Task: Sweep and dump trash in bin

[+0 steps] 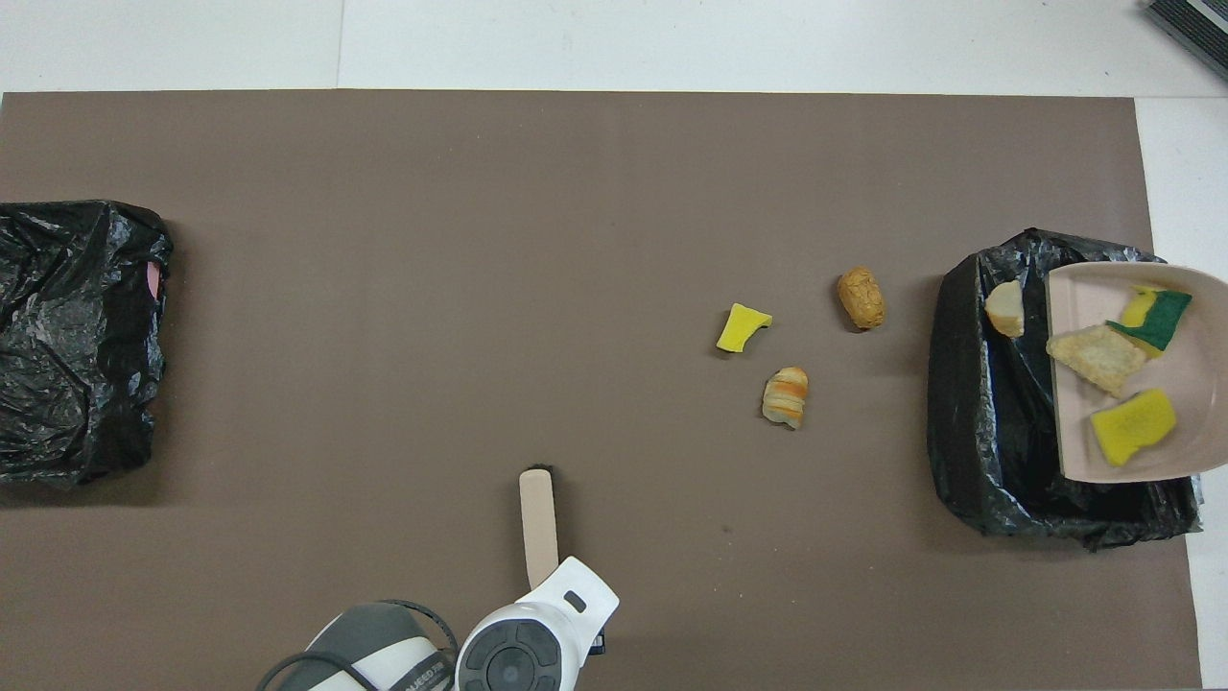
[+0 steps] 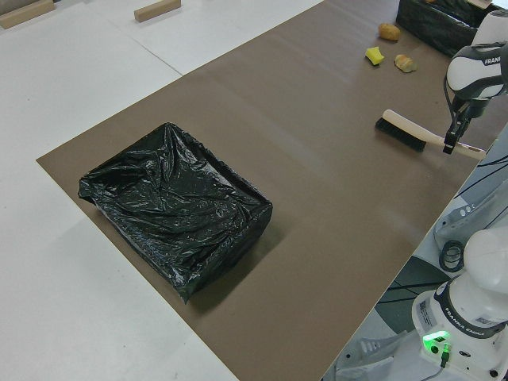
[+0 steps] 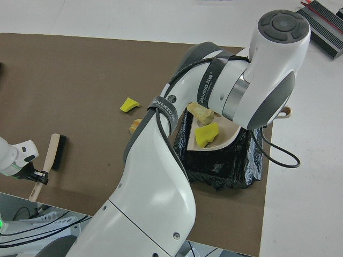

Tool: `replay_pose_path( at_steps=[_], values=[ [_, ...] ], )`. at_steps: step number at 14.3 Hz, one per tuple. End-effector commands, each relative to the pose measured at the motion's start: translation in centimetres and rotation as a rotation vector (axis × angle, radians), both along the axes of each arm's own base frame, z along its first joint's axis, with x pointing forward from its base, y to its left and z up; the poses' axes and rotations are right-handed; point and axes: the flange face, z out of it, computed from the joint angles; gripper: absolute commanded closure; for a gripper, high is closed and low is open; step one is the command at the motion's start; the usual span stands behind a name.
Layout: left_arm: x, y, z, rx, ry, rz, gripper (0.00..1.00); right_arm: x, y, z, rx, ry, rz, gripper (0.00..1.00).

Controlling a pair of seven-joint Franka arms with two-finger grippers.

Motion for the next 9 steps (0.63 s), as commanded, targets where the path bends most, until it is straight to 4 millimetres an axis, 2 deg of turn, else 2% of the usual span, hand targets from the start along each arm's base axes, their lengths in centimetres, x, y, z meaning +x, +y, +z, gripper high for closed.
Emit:
replay_pose_path(
  at_steps=[1,2,3,6,9],
  values=[
    [0.1,0.5,-0.3,-0.015,-0.006,-0.049,0.44,-1.4,0.0,-0.1,-0.097,0.026,-0.044,1.00],
    [0.2,0.5,-0.4,-0.014,-0.005,-0.049,0.18,-1.9,-0.1,-0.2,-0.126,0.044,-0.043,1.00],
    [0.5,0.5,-0.6,-0.011,-0.003,-0.041,0.02,-2.3,-0.1,-0.5,-0.167,0.072,-0.040,1.00],
    [1.4,0.8,-0.6,-0.009,0.001,-0.022,0.00,-2.9,0.8,-0.9,-0.278,0.123,-0.126,1.00],
    [3.6,0.7,1.4,-0.034,-0.015,0.011,0.00,-2.1,3.5,-0.9,-0.384,0.157,-0.193,1.00]
  ],
)
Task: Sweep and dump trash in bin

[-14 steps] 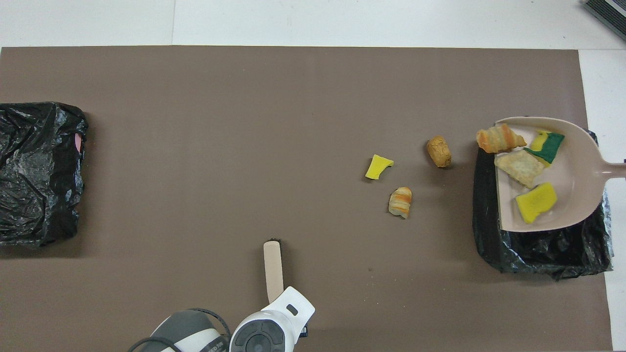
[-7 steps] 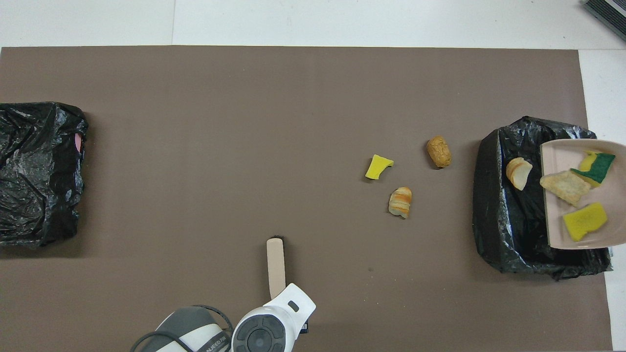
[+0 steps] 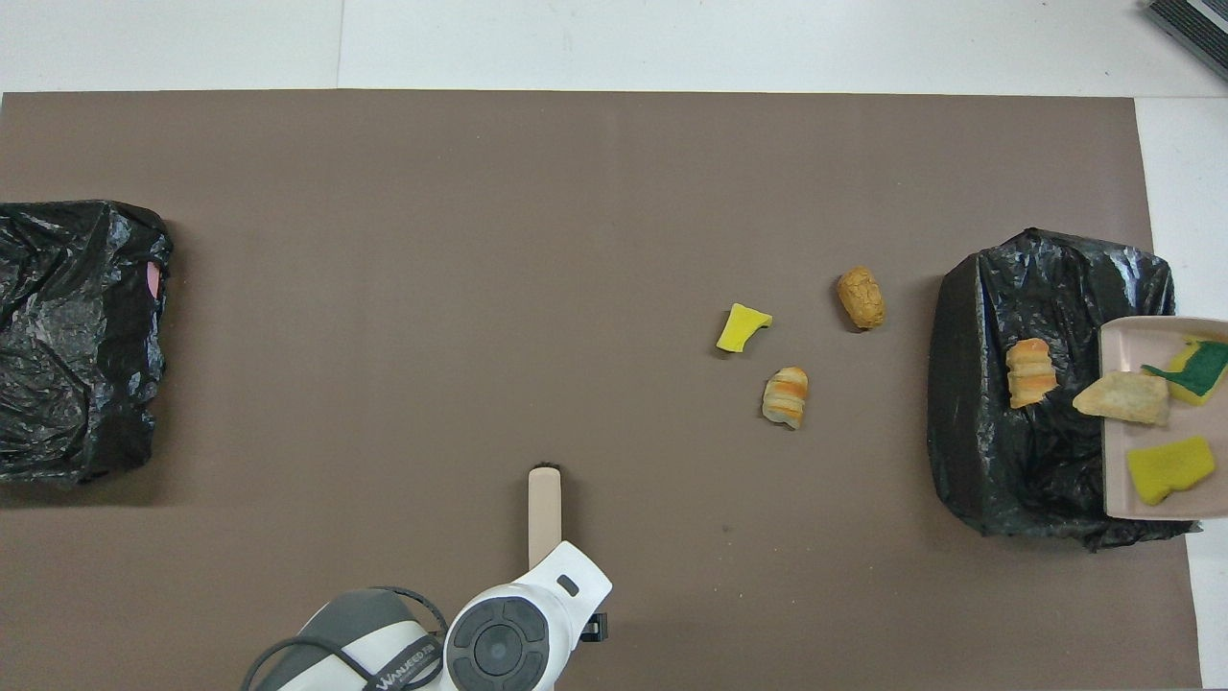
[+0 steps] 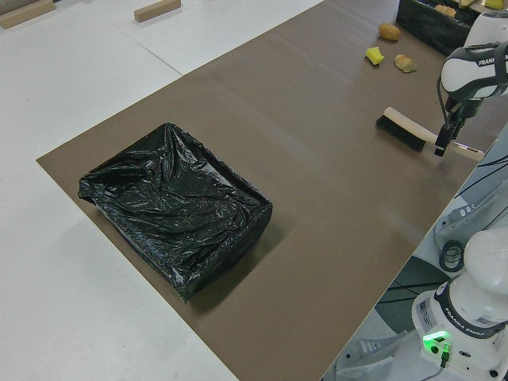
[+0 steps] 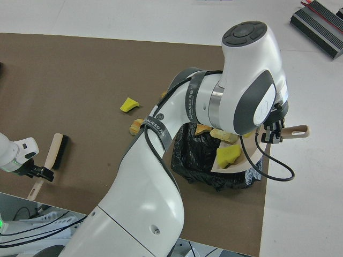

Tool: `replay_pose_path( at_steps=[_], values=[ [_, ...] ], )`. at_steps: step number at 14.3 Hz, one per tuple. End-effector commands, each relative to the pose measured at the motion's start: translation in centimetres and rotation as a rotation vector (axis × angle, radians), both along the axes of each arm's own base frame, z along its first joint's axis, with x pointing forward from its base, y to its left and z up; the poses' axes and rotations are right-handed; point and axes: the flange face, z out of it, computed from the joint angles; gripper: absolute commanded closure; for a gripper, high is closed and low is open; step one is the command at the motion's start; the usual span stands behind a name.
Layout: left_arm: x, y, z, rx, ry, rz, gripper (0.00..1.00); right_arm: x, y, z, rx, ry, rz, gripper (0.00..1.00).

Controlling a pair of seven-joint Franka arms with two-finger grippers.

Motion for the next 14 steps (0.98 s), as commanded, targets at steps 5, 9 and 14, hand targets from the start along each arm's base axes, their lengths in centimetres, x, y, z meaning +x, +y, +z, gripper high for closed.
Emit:
replay_pose_path(
  at_steps=[5,9,14],
  values=[
    [8.1,2.3,4.9,-0.067,-0.083,0.107,0.00,1.2,8.5,1.9,-0.271,0.066,-0.061,1.00],
    [13.2,7.2,7.0,-0.087,-0.126,0.132,0.00,2.0,12.4,3.6,-0.425,0.034,-0.051,1.00],
    [18.9,18.3,7.9,-0.095,-0.130,0.101,0.00,2.7,16.3,5.5,-0.514,0.003,-0.011,1.00]
  ],
)
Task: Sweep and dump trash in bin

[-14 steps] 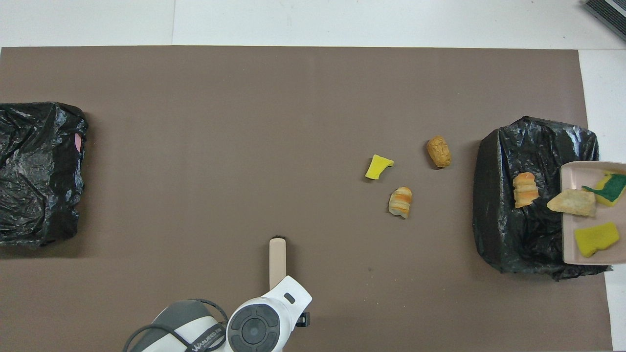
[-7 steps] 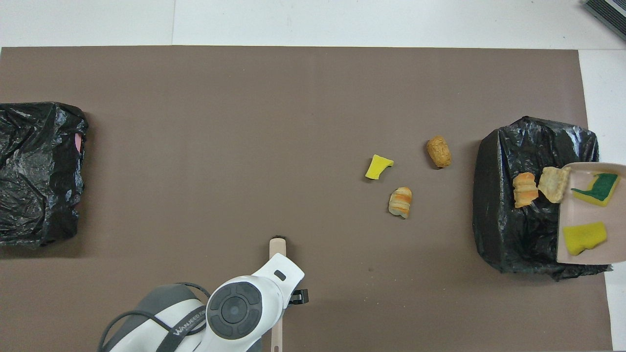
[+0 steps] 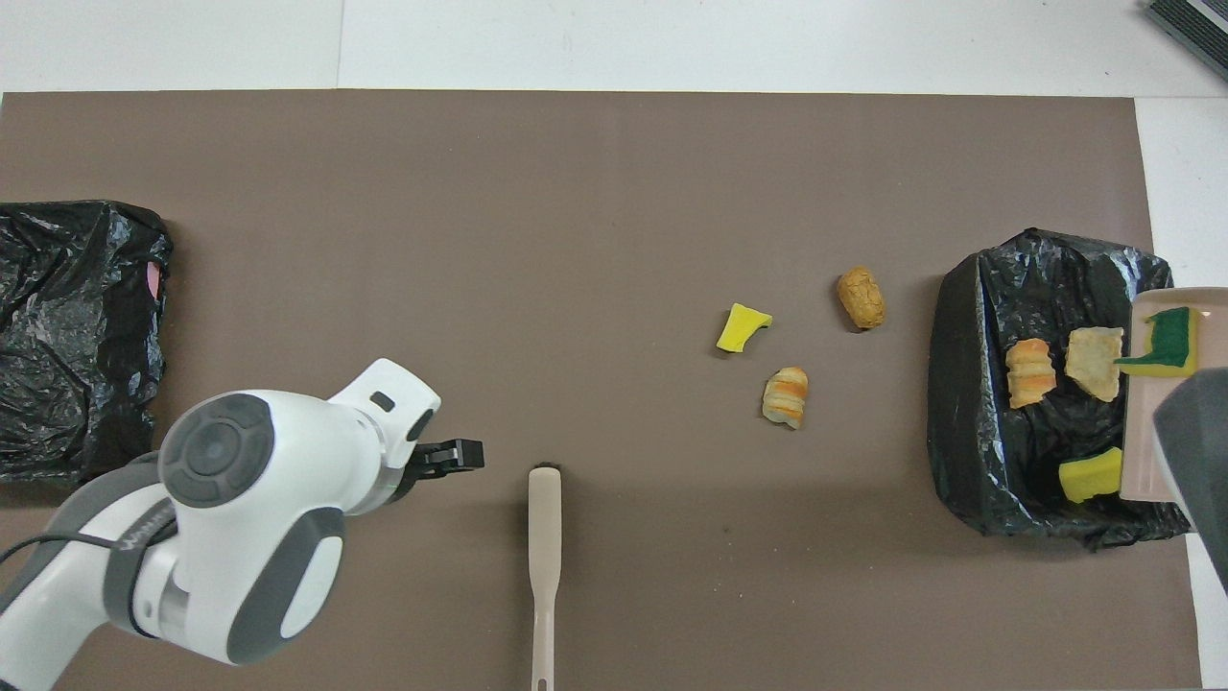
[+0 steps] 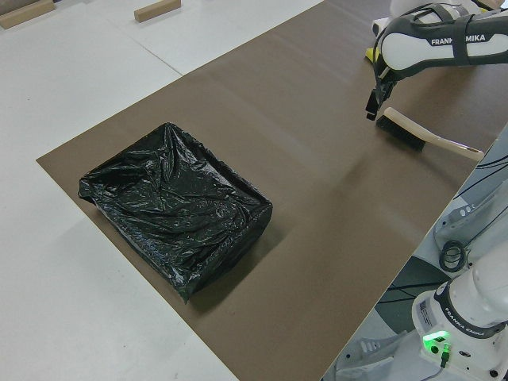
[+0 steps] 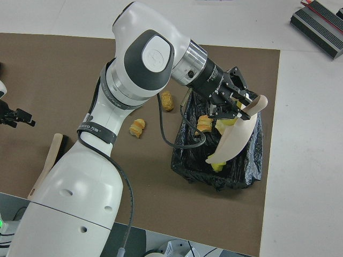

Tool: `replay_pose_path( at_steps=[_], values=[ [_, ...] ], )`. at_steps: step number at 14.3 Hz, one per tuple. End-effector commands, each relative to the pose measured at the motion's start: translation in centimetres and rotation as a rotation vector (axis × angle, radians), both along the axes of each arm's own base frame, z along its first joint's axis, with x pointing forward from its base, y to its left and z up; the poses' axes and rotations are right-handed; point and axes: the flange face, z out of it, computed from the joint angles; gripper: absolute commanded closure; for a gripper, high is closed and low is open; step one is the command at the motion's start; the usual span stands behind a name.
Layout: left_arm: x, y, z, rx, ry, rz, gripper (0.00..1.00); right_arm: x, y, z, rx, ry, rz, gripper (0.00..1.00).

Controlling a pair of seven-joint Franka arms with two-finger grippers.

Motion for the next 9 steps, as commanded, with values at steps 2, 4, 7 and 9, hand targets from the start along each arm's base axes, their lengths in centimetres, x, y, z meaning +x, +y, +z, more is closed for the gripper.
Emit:
replay_pose_path(
  at_steps=[2,4,7,9],
  values=[
    [2.5,7.9,0.5,0.010,0.005,-0.058,0.00,-0.2,3.8,1.5,-0.096,-0.025,0.052,1.00],
    [3.1,11.7,0.5,0.004,0.011,-0.087,0.00,-0.3,4.0,0.5,-0.096,-0.031,0.044,1.00],
    [4.4,16.0,2.5,0.036,-0.015,-0.127,0.00,-0.7,3.9,1.4,-0.082,-0.027,0.032,1.00],
    [5.7,17.7,5.9,0.046,-0.006,-0.129,0.00,-0.9,4.1,2.7,-0.028,-0.057,0.011,1.00]
  ],
)
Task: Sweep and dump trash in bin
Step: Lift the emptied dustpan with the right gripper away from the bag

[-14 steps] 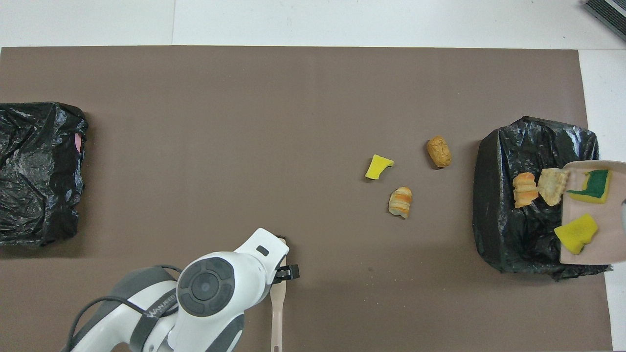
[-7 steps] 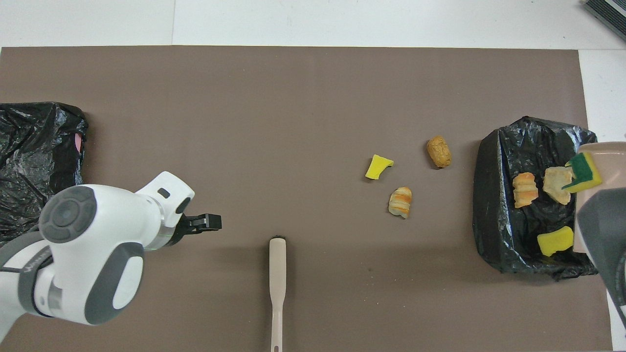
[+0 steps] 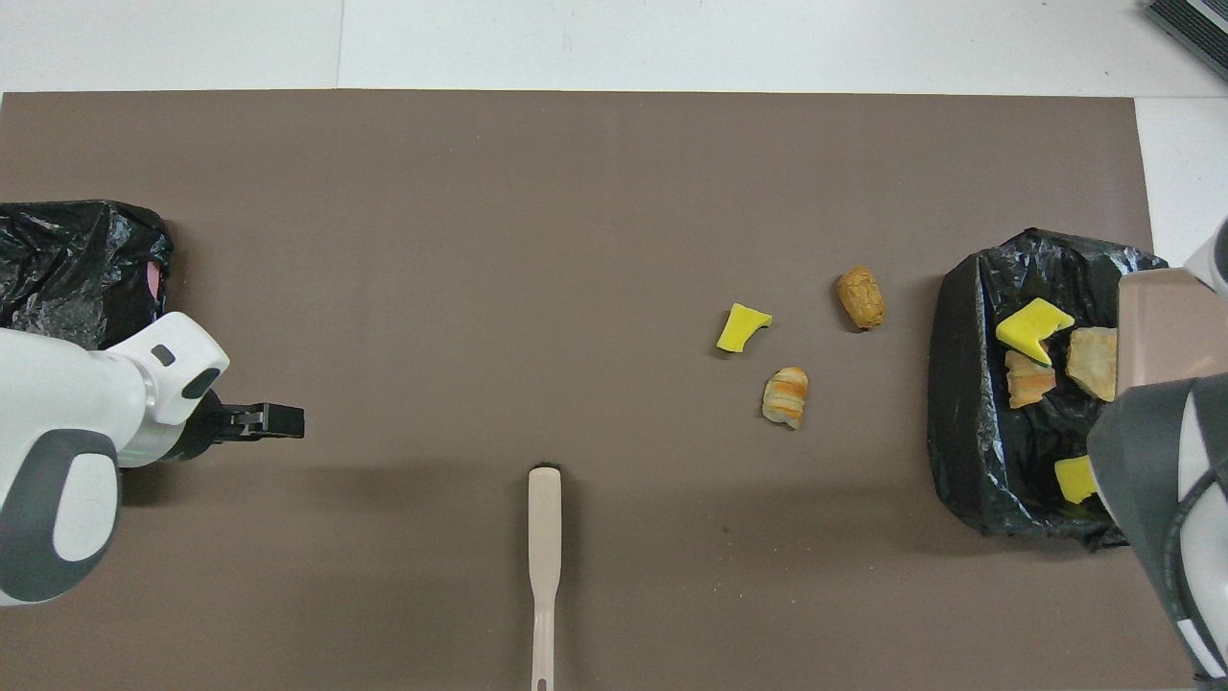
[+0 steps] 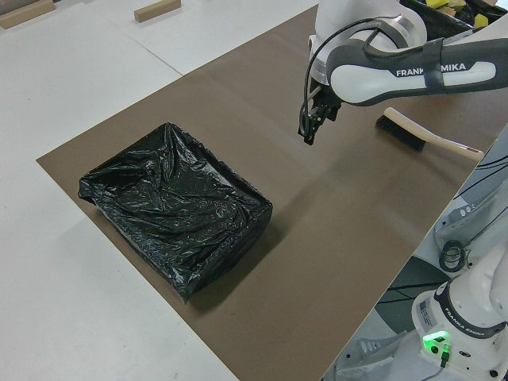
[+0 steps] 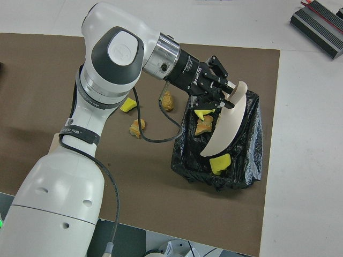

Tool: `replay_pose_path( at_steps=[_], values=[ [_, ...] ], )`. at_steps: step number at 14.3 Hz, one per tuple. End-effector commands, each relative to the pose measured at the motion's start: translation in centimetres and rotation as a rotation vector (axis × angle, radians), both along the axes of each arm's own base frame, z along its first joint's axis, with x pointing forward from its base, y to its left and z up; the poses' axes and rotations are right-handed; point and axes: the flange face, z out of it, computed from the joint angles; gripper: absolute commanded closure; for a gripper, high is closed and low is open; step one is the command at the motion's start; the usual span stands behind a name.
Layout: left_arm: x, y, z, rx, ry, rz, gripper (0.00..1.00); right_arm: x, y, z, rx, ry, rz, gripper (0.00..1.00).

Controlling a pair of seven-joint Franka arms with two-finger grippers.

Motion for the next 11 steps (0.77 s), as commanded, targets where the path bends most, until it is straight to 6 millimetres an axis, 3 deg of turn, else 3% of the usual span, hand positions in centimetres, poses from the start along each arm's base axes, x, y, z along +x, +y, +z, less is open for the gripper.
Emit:
replay_pose_path(
  at_steps=[1,3,7,11],
  values=[
    [1.6,1.6,5.3,0.026,0.004,-0.016,0.00,-1.0,0.4,2.1,0.068,-0.049,-0.041,1.00],
    [2.3,1.8,8.3,0.033,0.005,-0.021,0.00,-1.0,1.0,2.1,0.172,-0.086,-0.081,1.00],
    [3.0,2.2,14.3,0.078,-0.004,-0.047,0.00,-1.3,2.9,0.6,0.360,-0.277,-0.355,1.00],
    [2.5,2.9,21.0,0.082,-0.033,-0.039,0.00,-1.7,6.2,-0.3,0.557,-0.379,-0.635,1.00]
  ],
)
